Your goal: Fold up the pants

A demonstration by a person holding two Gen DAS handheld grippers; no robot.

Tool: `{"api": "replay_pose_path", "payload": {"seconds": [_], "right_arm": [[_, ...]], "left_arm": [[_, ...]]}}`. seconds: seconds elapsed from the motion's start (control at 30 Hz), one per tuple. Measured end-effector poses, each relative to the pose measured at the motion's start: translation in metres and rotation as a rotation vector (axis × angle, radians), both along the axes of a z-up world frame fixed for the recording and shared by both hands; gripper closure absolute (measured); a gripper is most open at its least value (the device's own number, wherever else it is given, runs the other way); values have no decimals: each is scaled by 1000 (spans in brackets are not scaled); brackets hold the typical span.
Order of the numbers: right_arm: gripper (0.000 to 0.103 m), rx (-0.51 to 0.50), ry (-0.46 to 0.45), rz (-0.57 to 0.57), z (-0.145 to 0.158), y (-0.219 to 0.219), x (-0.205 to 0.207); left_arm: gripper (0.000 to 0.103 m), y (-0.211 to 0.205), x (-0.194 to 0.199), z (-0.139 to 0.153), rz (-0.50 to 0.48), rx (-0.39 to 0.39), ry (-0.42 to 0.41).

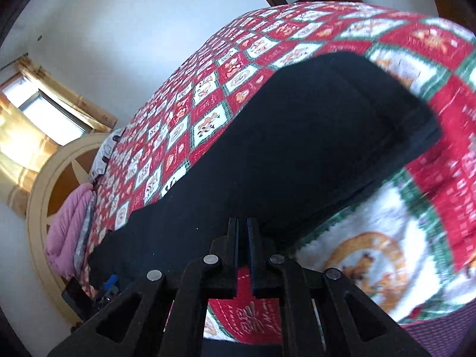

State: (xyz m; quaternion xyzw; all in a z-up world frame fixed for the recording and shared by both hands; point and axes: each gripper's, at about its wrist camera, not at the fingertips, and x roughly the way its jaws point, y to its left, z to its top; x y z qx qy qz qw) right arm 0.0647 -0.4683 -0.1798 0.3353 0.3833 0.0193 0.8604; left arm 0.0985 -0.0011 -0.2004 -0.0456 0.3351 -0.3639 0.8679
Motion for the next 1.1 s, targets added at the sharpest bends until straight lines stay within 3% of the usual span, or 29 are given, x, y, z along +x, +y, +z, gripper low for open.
{"api": "replay_pose_path", "payload": {"seconds": [0.3,0.37,0.43,0.53,0.77,0.9,1.03,1.1], "right_arm": [[95,94,5,-41,-7,-12,-4],[70,100,8,-65,-3,-18,-8],[64,111,-4,-75,1,-20,-13],[64,67,3,-97,7,-19,-16],[64,86,10,-111,3,-18,-16],[64,136,9,-119,-2,-17,-17],[64,142,-7,-129,-6,-12,-16],[64,151,-41,-146,-7,-10,-16]], "left_arm": [[42,6,-1,-4,13,-59,-4],[42,7,-1,-5,16,-68,-7],[42,6,-1,-5,16,-67,-8],[42,6,-1,-4,17,-67,-9],[42,8,-9,2,77,-40,-69],[27,24,-8,4,168,-80,-87],[27,35,-2,-2,200,-125,-56],[27,32,-2,-2,202,-103,-65]]}}
